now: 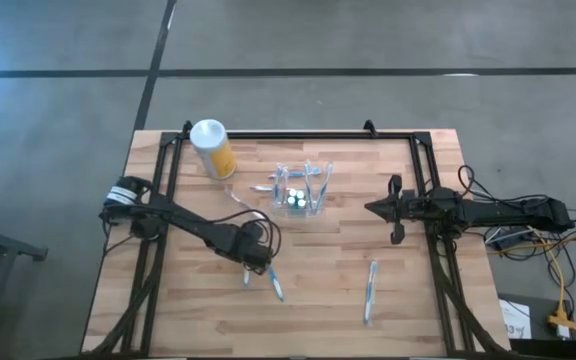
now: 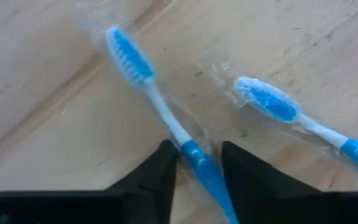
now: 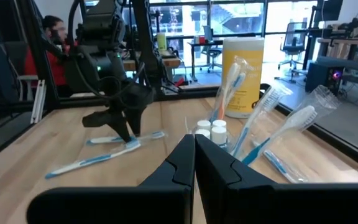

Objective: Pick & Place toothbrushing station
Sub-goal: Put the blue toothbrush into the left section of the transparent organizer

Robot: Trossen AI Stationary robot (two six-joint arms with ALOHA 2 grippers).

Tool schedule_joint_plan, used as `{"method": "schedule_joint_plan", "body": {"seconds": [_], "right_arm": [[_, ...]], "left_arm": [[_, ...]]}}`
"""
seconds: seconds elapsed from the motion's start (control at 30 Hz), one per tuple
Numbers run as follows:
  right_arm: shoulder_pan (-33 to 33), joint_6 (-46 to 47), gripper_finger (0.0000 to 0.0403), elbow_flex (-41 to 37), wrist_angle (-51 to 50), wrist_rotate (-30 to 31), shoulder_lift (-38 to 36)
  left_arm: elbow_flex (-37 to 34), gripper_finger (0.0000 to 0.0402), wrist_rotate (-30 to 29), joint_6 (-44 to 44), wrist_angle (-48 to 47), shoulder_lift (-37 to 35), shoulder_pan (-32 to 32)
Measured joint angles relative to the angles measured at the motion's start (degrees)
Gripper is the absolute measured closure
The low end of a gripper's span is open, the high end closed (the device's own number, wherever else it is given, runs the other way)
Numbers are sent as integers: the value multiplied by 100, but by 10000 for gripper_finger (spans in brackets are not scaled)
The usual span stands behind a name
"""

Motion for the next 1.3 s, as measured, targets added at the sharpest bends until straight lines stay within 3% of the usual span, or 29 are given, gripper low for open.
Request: {"method": "schedule_joint_plan", "body": {"seconds": [0.3, 0.53, 0.8, 0.93, 1.03, 1.17, 1.3], "right_arm": [[0, -48, 394, 0, -31, 6, -1], [-2, -50, 394, 0, -38, 28, 1], [-2, -156, 394, 0, -36, 31, 1], [-2, -178, 394, 0, -36, 31, 1], [-2, -154, 394, 0, -36, 31, 2], [0, -149, 394, 0, -68, 31, 3], [0, -213, 394, 0, -11, 29, 2]], "left_arm": [[-19, 388, -396, 727, -12, -62, 5], [-52, 397, -1057, 807, -535, -728, -120], [-54, 399, -2648, 1117, -689, -2336, -837], [-281, 400, -3585, 2226, 83, -3282, -1465], [-688, 400, -3814, 3499, 1345, -4004, -1888], [-1434, 400, -3367, 5221, 2829, -4846, -2031], [-2321, 401, -2549, 6077, 3957, -5611, -1566]]}}
